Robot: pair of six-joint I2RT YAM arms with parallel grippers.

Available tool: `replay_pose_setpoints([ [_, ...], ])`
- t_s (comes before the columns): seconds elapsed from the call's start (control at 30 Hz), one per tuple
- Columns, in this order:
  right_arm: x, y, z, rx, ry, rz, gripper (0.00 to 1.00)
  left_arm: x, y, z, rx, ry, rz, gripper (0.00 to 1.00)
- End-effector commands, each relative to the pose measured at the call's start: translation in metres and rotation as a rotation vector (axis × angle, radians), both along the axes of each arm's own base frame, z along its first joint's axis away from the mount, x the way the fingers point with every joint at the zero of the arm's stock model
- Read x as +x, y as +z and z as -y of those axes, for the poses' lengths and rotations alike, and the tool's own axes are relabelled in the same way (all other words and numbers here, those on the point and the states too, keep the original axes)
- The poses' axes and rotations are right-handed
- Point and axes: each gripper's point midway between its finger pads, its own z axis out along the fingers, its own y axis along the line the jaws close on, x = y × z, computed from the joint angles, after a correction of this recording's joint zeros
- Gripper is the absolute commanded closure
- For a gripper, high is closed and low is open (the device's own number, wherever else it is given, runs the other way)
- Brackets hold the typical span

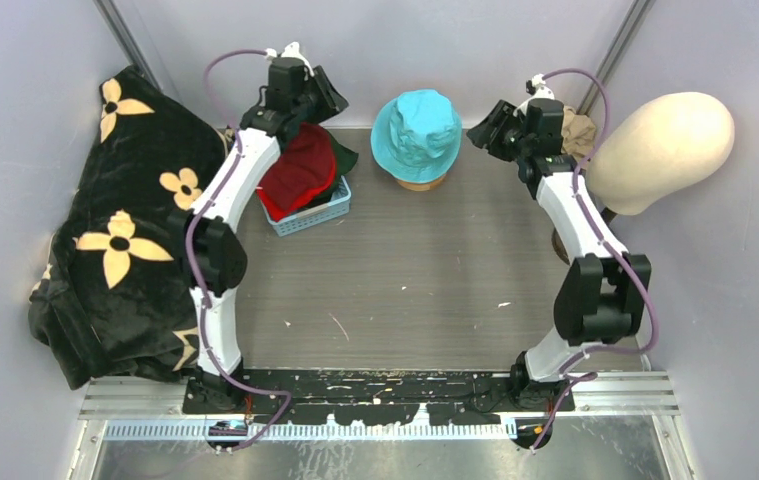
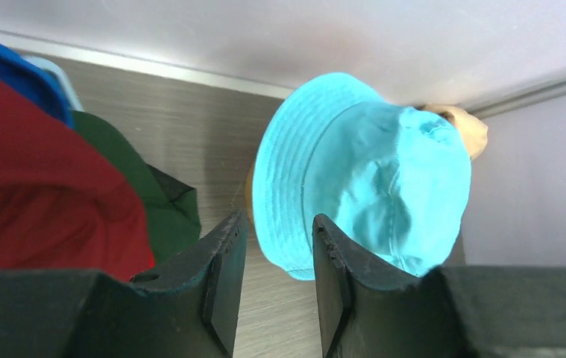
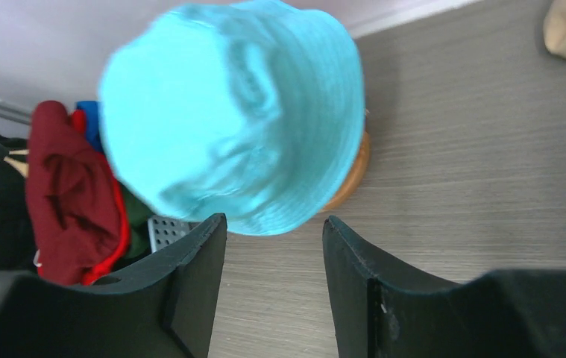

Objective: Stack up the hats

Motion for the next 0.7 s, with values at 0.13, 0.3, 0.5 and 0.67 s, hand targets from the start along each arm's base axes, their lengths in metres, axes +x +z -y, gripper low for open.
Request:
replay_pose_setpoints([
  [0.13, -0.046, 0.053, -0.038, -0.129, 0.077, 0.152, 0.42, -0.039, 0.032, -0.069, 0.315, 0.196, 0.076, 0.61],
  [0.3, -0.058, 0.05, -0.049, -0.14, 0.119, 0.158, 0.41, -0.046, 0.009, -0.098, 0.483, 0.287, 0.074, 0.61],
  [0.5, -0.064, 0.041, -0.048, -0.156, 0.131, 0.145, 0.42, -0.035, -0.014, -0.119, 0.632, 0.362, 0.074, 0.55],
  [0.67, -0.065, 0.038, -0.047, -0.166, 0.132, 0.139, 0.41, -0.024, -0.026, -0.123, 0.659, 0.355, 0.069, 0.54],
])
